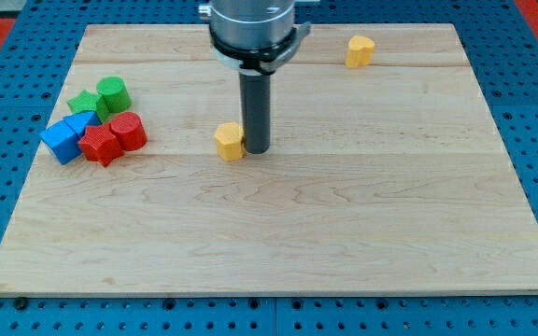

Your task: Move your arm to the bottom of the yellow heart

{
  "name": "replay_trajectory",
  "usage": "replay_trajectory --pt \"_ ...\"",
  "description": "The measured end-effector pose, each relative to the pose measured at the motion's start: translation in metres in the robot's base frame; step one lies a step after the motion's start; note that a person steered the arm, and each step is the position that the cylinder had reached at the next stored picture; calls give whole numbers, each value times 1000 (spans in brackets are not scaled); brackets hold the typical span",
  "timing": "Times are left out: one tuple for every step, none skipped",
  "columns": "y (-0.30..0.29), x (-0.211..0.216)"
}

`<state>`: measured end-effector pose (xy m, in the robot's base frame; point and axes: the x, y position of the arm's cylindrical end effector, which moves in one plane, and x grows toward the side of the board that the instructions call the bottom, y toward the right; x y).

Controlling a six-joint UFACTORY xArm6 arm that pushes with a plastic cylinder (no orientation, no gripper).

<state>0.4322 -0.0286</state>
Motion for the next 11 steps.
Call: replay_trajectory --pt "-37 -8" --pt "-81 -21" --pt "-113 -20" --pt "-91 -18" --pt "-19 -17" --pt "71 -26" --pt "143 -47" --pt "161 -52" --pt "161 -53" --pt "147 -64" --pt "149 -74"
